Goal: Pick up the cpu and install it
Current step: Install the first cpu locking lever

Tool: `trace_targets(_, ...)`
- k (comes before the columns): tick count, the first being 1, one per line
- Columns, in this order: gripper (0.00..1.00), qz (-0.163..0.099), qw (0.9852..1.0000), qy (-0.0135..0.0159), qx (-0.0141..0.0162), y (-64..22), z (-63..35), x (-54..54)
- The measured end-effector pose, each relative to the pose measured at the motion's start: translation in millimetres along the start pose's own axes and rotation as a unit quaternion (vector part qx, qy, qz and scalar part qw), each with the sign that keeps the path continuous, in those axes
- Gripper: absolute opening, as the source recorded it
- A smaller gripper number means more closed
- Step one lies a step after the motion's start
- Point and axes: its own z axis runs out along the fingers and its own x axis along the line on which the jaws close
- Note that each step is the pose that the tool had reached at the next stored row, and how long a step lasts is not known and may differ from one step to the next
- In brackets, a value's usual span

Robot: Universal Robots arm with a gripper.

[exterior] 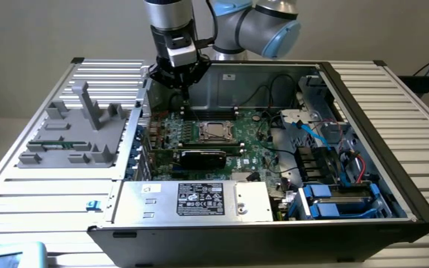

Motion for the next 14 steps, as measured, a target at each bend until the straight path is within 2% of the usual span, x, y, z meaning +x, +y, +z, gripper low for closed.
trace_targets(8,0.11,0.008,1.0,0.0005,0.0032,2.3,12.3,-1.6)
trace_targets(14,0.11,0.015,0.9999,0.0001,0.0081,4.0,19.4,-2.4)
